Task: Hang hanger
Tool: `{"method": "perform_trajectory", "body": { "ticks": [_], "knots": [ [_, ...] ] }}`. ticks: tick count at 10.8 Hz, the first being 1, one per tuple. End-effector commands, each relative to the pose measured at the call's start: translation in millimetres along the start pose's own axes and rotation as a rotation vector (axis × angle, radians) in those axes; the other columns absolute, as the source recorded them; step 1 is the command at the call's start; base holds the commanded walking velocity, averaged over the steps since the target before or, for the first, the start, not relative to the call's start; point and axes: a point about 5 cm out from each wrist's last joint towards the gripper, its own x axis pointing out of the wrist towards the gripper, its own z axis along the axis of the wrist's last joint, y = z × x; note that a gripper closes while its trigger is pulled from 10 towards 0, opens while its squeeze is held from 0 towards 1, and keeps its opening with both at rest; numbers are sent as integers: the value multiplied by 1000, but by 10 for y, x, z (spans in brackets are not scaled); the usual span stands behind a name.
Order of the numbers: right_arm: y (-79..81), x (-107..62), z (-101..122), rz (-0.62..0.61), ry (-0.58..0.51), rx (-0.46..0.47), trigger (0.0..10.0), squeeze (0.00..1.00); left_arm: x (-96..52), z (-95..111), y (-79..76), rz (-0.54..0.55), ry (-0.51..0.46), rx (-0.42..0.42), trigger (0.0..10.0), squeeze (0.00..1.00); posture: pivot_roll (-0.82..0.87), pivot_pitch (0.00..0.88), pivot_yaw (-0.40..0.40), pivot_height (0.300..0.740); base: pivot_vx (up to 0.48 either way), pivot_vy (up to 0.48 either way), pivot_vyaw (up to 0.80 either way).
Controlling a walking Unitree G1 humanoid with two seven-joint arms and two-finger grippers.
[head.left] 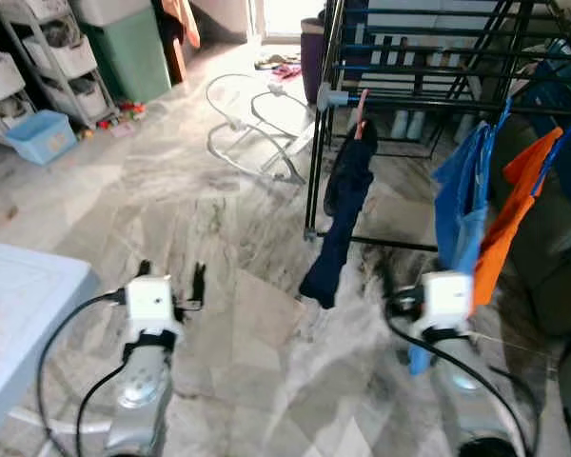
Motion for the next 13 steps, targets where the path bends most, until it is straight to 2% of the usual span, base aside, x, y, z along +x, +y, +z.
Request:
{"method": "perform_trajectory", "body": {
  "ticks": [1,3,4,5,6,7,8,10,11,12,13],
  "knots": [
    [-9,-14,77,-13,-21,-1,10000,0,-26,51,90,43,-7,22,10000,0,-145,170,37,740,0,0,0],
    [25,-27,188,-12,-34,-4,10000,0,-69,126,87,47,-7,27,10000,0,-141,194,34,740,0,0,0],
    [46,-50,167,-23,-5,17,10000,773,-82,160,60,45,-9,16,10000,1000,-132,206,30,740,0,0,0],
    [57,-61,157,-28,0,32,10000,1000,-81,170,49,40,-13,7,10000,1000,-127,216,29,740,0,0,0],
    [86,-59,171,-36,9,45,10000,1000,-69,161,51,52,12,19,10000,1000,-128,225,29,740,0,0,0],
    [101,-60,182,-48,23,68,10000,0,-74,165,26,29,23,23,10000,0,-129,233,31,740,0,0,0],
    [85,-61,186,-68,26,53,0,0,-71,157,16,24,35,4,10000,0,-135,247,33,740,0,0,0],
    [47,-81,198,-99,29,48,0,0,5,195,2,6,23,15,10000,0,-131,276,30,740,0,0,0],
    [46,-84,211,-94,27,34,4275,0,24,186,-12,-1,34,20,10000,0,-138,281,31,740,0,0,0],
    [40,-76,243,-91,17,21,10000,0,15,172,-32,-16,44,23,10000,0,-144,280,35,740,0,0,0],
    [11,-71,246,-118,19,43,10000,1000,-9,144,-63,-25,57,-13,10000,804,-146,274,38,740,0,0,0]
  ]
}}
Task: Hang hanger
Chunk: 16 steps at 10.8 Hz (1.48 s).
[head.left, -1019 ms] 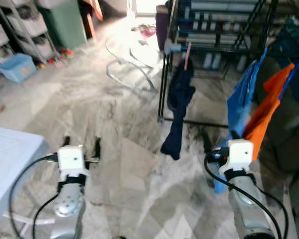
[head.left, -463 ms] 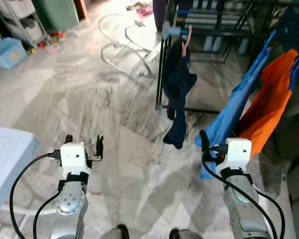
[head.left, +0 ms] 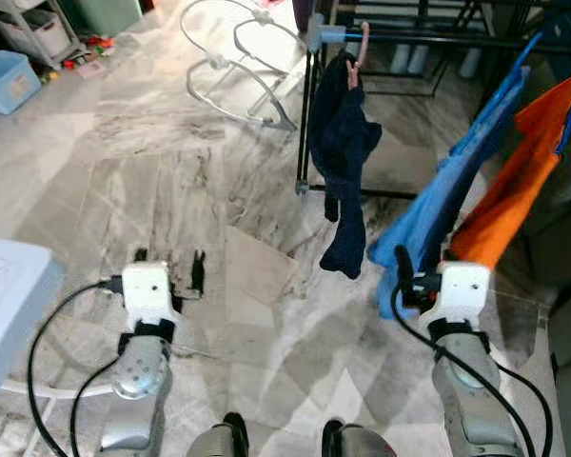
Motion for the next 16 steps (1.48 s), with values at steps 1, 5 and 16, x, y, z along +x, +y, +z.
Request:
{"method": "perform_trajectory", "body": {
  "ticks": [1,5,16],
  "knots": [
    [-23,-25,-17,-13,12,14,10000,1000,-49,-80,19,-2,40,0,10000,1000,-145,272,40,740,0,0,0],
    [-29,-28,-12,-20,12,4,10000,1000,-19,-101,-7,-7,51,-6,10000,1000,-155,264,36,740,0,0,0],
    [22,46,22,8,20,-30,10000,0,102,-25,-223,-139,9,-55,10000,0,-165,253,26,740,153,22,-334]
  ]
}}
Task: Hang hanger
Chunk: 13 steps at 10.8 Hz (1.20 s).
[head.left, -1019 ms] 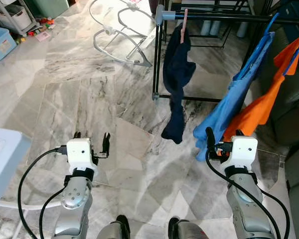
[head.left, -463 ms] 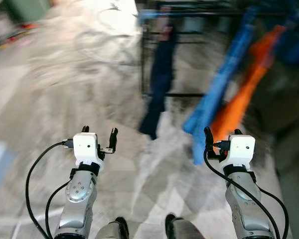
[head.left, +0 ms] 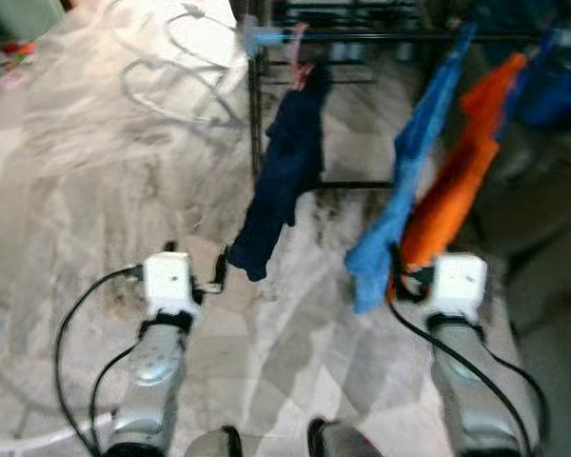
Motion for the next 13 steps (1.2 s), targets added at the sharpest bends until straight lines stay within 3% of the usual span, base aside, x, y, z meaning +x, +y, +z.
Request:
{"method": "perform_trajectory", "body": {
  "ticks": [1,7,13],
  "knots": [
    [-89,-55,-79,-25,32,-14,10000,0,-8,-16,-65,-22,0,-9,10000,0,-164,252,25,740,352,244,0],
    [-93,-1,-53,-41,17,-13,10000,0,-15,-41,-99,-44,6,6,10000,0,-156,248,30,740,351,255,-67],
    [-139,121,172,-93,-90,-105,10000,0,-8,-57,-132,-54,15,10,10000,0,-153,255,32,740,292,217,-109]
  ]
}}
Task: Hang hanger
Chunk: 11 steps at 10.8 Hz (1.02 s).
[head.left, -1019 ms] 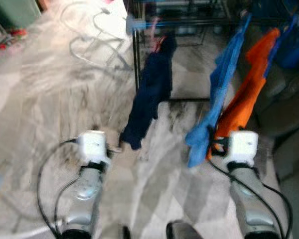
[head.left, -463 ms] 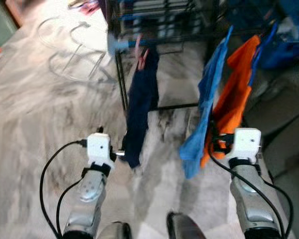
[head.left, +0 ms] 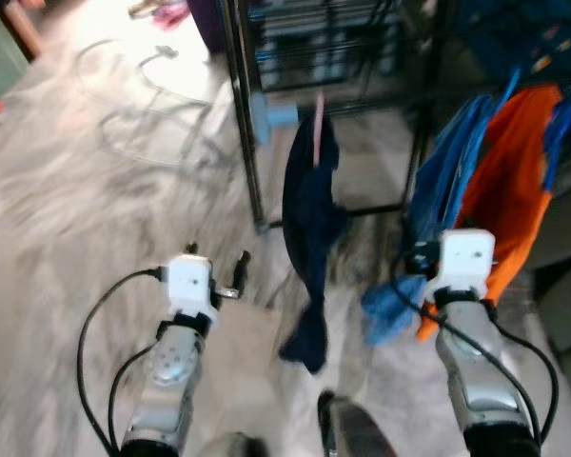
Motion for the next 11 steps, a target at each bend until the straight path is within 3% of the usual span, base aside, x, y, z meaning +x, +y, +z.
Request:
{"method": "perform_trajectory", "body": {
  "ticks": [1,3,7,11],
  "knots": [
    [17,2,31,-16,-14,3,10000,0,-67,-49,89,29,25,8,10000,0,-153,259,32,740,0,0,-800],
    [-25,42,71,-51,-33,-23,10000,0,-88,-71,86,32,39,6,10000,0,-150,263,32,740,0,0,-625],
    [-67,82,62,-82,-21,-19,10000,0,-89,-66,54,10,41,8,10000,0,-148,264,33,740,0,0,0],
    [-67,71,29,-85,-8,-24,10000,0,-89,-68,34,0,47,12,10000,0,-153,264,36,740,0,-363,0]
  ]
}}
